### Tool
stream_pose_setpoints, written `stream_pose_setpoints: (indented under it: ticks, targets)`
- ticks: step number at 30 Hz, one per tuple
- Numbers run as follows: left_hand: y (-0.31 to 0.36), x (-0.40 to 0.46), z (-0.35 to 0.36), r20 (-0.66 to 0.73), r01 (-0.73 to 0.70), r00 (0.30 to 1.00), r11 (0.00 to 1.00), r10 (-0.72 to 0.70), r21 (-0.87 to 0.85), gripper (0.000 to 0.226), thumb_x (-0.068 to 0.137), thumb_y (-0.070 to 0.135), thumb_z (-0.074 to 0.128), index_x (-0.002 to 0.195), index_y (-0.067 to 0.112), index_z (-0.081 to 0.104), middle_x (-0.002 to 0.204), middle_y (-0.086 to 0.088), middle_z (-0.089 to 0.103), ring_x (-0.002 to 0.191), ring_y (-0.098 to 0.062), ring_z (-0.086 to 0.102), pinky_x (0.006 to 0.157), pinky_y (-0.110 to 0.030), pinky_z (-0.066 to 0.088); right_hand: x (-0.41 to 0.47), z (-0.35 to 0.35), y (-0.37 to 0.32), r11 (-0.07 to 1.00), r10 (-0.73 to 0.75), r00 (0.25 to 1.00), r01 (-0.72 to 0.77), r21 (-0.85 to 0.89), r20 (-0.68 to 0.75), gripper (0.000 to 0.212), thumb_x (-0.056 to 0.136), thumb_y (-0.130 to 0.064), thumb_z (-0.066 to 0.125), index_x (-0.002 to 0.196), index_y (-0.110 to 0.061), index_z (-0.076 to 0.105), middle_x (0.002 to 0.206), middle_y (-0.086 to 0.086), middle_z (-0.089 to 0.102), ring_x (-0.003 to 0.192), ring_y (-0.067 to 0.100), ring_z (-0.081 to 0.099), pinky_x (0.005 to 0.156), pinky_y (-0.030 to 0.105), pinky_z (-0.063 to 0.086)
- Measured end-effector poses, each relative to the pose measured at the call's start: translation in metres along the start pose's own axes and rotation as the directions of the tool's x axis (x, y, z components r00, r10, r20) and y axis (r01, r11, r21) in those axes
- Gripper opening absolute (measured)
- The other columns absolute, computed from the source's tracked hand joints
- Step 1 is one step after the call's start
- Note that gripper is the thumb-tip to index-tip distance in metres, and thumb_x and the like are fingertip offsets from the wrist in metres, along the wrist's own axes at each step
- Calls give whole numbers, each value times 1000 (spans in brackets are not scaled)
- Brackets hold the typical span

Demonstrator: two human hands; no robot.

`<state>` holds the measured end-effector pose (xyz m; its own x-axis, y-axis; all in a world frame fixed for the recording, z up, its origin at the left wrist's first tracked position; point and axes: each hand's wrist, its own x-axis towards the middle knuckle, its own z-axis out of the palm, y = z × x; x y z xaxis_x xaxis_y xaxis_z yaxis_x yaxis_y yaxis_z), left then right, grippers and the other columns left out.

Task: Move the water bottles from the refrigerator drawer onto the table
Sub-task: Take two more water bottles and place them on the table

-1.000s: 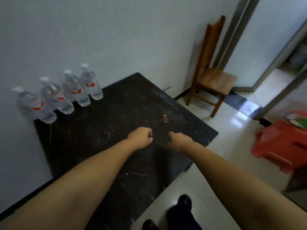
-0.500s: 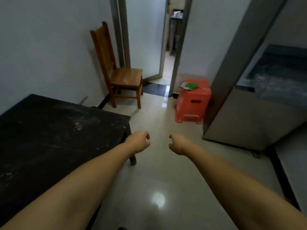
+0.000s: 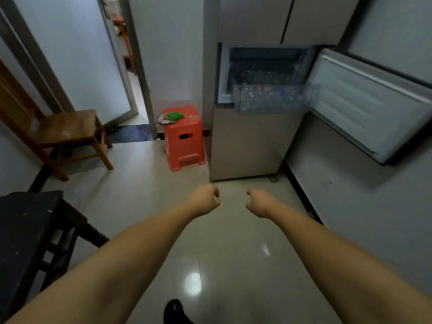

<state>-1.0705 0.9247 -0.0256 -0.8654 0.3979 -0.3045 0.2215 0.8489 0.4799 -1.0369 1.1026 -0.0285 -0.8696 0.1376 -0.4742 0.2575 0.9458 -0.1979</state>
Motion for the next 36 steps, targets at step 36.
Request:
stream_pose_setpoints:
  ticks: [36]
  targets:
    - [201,488,-118,-109,-250,962,968,250,12,21,91,18,54,106,10,66,106,-9,69,97,-24,63,85,-37,52,377,-309,159,992,-34,964,65,108,-265,42,97,-27,46,137,-13,44,132,13,56,118,29,55,93,38,46]
